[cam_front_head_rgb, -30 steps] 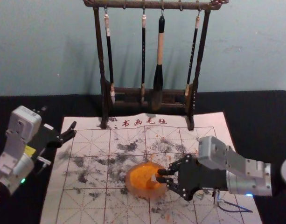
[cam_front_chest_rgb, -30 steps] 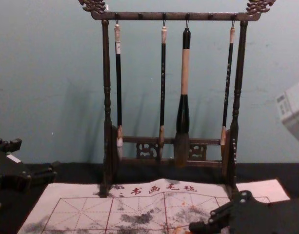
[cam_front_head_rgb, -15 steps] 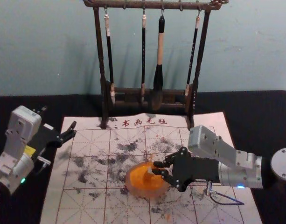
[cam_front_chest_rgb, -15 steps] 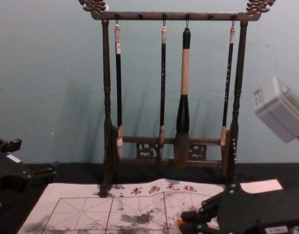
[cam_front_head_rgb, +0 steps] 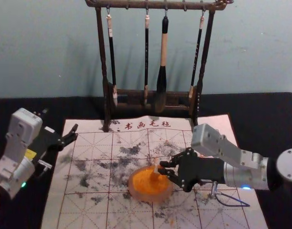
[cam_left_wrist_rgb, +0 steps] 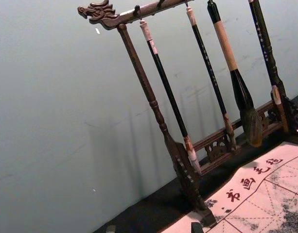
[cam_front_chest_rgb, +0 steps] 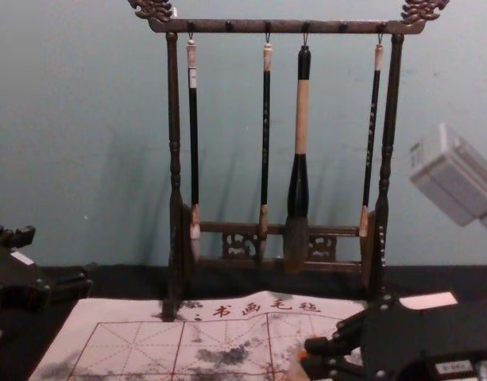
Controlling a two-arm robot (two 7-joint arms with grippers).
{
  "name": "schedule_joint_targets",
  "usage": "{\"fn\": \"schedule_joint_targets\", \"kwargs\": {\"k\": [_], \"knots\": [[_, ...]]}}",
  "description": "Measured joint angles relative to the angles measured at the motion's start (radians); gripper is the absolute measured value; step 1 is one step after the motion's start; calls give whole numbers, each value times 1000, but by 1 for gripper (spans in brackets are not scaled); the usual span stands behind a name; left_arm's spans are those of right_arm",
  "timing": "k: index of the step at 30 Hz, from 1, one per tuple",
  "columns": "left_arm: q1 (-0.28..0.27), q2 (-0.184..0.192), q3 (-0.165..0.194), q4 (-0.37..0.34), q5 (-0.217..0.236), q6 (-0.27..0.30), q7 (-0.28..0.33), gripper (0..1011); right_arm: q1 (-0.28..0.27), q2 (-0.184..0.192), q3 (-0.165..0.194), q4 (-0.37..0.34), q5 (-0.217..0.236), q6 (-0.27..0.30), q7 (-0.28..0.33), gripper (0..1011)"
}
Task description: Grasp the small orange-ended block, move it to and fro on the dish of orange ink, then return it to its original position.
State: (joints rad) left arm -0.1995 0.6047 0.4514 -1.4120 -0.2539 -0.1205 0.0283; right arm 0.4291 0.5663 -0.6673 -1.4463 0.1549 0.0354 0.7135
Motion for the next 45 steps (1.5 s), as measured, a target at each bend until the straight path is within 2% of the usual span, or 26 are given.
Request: {"fn": "schedule_joint_targets", "kwargs": {"k": [15, 22, 35, 45], "knots": [[0, 0, 0, 0, 0, 0, 0, 1001, -49, 59, 22, -76, 22, 5, 6, 85], [0, 0, 0, 0, 0, 0, 0, 1001, -55, 63, 16, -89, 25, 5, 17, 85], [0, 0, 0, 0, 0, 0, 0, 1001, -31, 23, -12, -69, 25, 3, 27, 85], [0, 0, 0, 0, 0, 0, 0, 1001, 13, -27, -28, -8, 4, 8, 8, 85]]}}
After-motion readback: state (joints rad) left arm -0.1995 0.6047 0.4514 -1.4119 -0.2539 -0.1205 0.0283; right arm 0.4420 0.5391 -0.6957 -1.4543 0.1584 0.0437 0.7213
